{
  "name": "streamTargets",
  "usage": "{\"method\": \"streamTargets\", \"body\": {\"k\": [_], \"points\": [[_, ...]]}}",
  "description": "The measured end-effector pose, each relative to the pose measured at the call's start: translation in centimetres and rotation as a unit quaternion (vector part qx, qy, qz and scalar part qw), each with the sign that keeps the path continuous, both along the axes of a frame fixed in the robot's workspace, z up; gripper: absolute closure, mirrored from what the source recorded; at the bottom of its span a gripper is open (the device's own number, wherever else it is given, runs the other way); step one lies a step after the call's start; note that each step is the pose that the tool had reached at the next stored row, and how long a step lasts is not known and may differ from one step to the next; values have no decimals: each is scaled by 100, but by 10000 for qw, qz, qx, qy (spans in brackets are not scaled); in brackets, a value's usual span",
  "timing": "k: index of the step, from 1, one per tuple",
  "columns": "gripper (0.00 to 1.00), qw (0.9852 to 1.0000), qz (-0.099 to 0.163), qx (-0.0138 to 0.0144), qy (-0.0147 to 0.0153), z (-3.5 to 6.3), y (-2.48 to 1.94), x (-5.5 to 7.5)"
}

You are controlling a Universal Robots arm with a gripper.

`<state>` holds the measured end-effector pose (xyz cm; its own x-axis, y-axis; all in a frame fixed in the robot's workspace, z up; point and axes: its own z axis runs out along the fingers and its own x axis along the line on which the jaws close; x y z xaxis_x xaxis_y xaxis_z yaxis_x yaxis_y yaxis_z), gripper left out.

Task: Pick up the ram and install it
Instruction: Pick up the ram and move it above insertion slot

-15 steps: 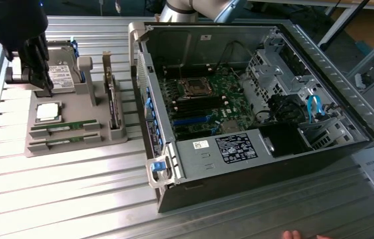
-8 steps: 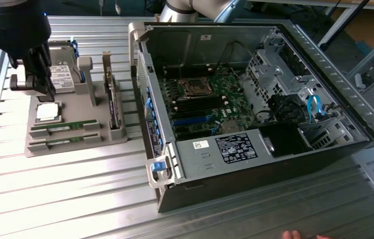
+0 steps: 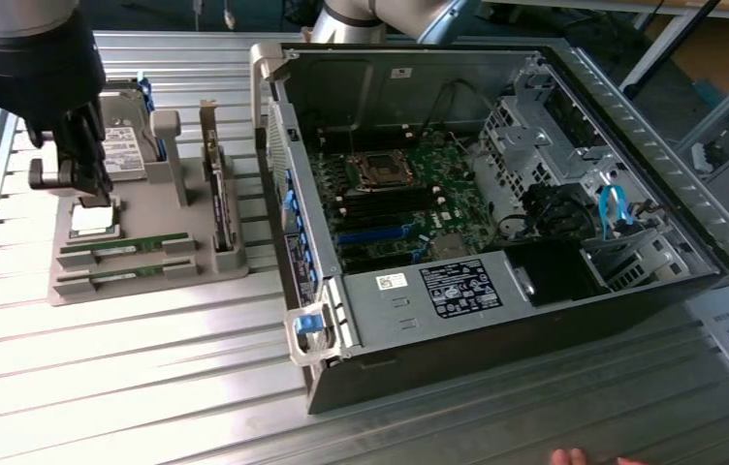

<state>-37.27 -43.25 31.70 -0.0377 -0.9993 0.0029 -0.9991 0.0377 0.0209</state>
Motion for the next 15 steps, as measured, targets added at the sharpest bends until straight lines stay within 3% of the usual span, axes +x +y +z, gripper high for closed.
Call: {"method": "streamTargets", "body": {"k": [15], "points": [[76,10000,0,0,0,-273,0,-3]]}}
